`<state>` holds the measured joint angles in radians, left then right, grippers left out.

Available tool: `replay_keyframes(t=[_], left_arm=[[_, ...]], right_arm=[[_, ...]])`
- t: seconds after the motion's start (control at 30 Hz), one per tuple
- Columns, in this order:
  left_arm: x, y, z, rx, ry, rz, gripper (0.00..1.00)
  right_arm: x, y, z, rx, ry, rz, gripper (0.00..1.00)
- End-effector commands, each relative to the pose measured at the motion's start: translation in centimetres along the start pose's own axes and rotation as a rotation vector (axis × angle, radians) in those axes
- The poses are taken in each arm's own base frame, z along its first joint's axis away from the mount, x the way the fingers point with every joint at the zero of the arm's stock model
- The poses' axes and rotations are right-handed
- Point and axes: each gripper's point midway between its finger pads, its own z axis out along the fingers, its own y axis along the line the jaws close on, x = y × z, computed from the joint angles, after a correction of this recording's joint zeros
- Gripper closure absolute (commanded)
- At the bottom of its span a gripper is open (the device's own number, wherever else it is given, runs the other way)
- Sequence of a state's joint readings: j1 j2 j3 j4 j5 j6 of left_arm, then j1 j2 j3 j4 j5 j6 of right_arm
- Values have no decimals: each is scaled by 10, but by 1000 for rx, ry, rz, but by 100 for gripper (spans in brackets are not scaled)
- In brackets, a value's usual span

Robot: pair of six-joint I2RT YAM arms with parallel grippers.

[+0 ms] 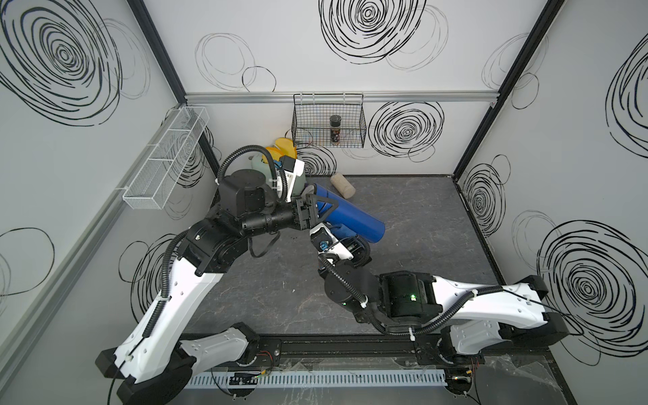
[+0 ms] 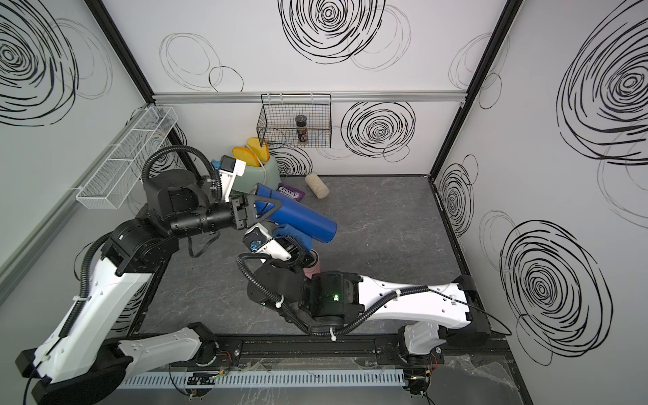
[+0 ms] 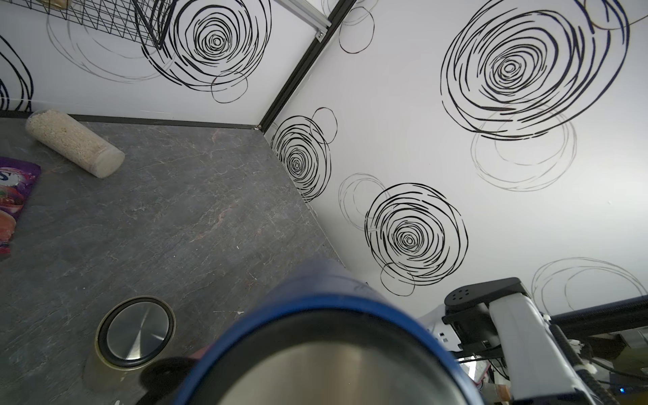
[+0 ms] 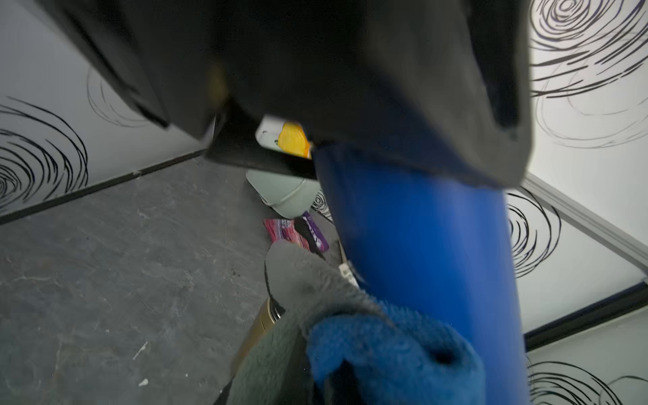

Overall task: Wipe the surface of the thermos
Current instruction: Wipe the dirt from the surface of the thermos.

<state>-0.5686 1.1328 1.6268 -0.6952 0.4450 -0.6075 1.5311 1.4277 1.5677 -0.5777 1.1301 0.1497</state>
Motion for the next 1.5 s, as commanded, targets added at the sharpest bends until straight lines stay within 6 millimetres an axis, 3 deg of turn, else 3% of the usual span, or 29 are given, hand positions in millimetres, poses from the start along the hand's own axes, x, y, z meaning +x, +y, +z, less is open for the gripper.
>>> replay_keyframes(t=[0.0, 0.1, 0.3, 0.4, 0.47, 0.57, 0.67, 0.8, 0.9, 0.97, 1.03, 1.1, 1.17, 1.27, 1.37, 1.47], left_arm=[[-20, -21, -16, 49, -89, 87, 100], [-16, -19, -14, 53, -84, 114, 100], [1, -30, -14, 64, -91, 247, 100], [5, -35, -21, 54, -135, 338, 100], [6, -38, -29, 47, -182, 396, 100], [9, -44, -43, 67, -254, 498, 100], [10, -44, -55, 62, -328, 576, 100], [15, -52, -56, 99, -381, 721, 100], [20, -62, -56, 116, -435, 882, 100], [24, -67, -55, 100, -460, 1003, 100], [22, -67, -51, 43, -462, 1069, 100], [24, -66, -46, -13, -456, 1142, 100], [32, -66, -39, -68, -453, 1261, 100], [46, -65, -33, -152, -475, 1427, 100], [54, -64, -28, -208, -484, 1527, 100], [56, -65, -26, -243, -505, 1586, 100]], right_arm=[[12, -46, -23, -4, 31, 180, 100], [1, -52, -32, -77, -4, 254, 100], [-75, -30, -42, -455, -121, 397, 100], [-93, -22, -36, -668, -116, 499, 100], [-84, -30, -19, -731, -58, 578, 100], [-42, -60, 8, -680, 43, 677, 100], [-11, -81, 15, -650, 99, 737, 100], [-41, -78, -1, -749, 44, 727, 100], [-75, -53, -18, -838, 9, 653, 100], [-93, -26, -32, -898, -2, 570, 100], [-97, -7, -38, -922, 7, 515, 100], [-91, -2, -33, -916, 30, 498, 100], [-72, -15, -10, -837, 73, 526, 100], [-32, -58, 25, -737, 145, 637, 100], [-6, -96, 37, -632, 168, 674, 100], [-7, -107, 33, -599, 171, 653, 100]])
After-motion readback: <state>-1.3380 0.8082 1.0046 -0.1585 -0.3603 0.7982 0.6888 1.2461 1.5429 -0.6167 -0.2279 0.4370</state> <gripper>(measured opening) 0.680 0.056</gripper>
